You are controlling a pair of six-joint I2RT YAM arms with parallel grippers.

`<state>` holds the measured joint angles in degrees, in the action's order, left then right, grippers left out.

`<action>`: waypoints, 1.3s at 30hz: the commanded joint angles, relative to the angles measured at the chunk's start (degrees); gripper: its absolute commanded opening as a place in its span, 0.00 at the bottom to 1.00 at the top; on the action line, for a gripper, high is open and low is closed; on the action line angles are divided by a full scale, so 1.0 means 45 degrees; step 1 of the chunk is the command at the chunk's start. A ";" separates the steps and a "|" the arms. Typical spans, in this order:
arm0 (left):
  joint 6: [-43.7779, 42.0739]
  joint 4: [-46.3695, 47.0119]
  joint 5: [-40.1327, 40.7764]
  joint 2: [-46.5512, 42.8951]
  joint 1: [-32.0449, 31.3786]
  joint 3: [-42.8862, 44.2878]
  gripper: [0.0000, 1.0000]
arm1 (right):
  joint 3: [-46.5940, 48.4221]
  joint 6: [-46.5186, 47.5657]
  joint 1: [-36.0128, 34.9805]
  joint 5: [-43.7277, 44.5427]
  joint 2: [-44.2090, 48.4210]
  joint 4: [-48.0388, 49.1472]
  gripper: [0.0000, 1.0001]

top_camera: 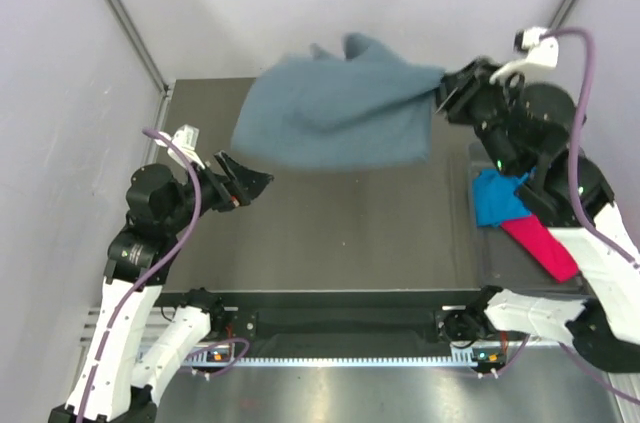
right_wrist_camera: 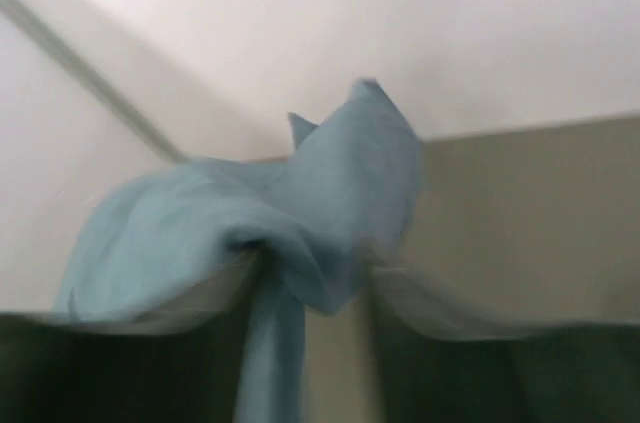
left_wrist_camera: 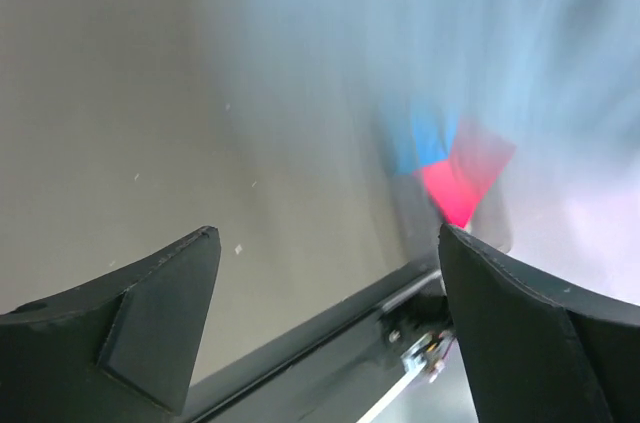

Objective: Fold and stack the t-shirts
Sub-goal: Move the tshirt to the center of the board, then flatten the tshirt out

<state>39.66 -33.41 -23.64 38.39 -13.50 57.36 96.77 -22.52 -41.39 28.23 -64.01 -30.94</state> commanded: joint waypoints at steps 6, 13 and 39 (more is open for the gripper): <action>0.0192 -0.0972 0.1579 0.1585 -0.0009 0.1354 0.99 | -0.6401 -0.1245 0.0506 -0.4277 0.1508 -0.2240 0.92; 0.0833 -0.2301 0.2244 0.3007 -0.0028 -0.0809 0.82 | -1.1517 -0.1009 0.0506 -0.9937 0.1375 0.0541 0.82; 0.5230 -0.2636 0.4372 0.5061 -0.0028 -0.5894 0.78 | -1.5333 -0.3491 0.1560 -0.7757 -0.0050 -0.1114 0.55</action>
<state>63.59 -47.51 -7.75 60.29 -13.56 28.62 28.88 -37.45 -34.89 -4.23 -62.00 -40.66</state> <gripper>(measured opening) 0.779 0.571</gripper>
